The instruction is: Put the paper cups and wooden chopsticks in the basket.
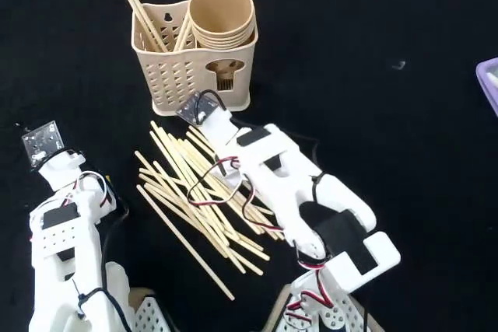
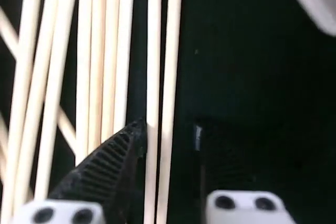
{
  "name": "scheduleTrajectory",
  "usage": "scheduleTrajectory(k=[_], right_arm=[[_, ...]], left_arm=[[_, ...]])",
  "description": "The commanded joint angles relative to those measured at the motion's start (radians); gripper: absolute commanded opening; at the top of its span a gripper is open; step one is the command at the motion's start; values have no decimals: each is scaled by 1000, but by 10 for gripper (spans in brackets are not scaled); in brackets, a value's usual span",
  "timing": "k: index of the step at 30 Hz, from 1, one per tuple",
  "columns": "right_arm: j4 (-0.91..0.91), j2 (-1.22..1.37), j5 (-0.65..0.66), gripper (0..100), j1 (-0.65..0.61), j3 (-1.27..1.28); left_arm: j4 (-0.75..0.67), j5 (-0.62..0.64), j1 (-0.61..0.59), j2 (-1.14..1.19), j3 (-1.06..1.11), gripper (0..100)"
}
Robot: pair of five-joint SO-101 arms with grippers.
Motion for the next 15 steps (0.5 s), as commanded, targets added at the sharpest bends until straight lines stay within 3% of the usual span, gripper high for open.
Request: scheduleTrajectory(k=[1,7,15], right_arm=[[77,1,41,5,23,-30],[222,-39,127,11,77,-28],[290,-277,238,11,436,12]], left_arm=[[-3,-9,4,-21,-10,152],[-3,-9,2,-21,-8,152],[-2,-9,2,-21,-8,152]])
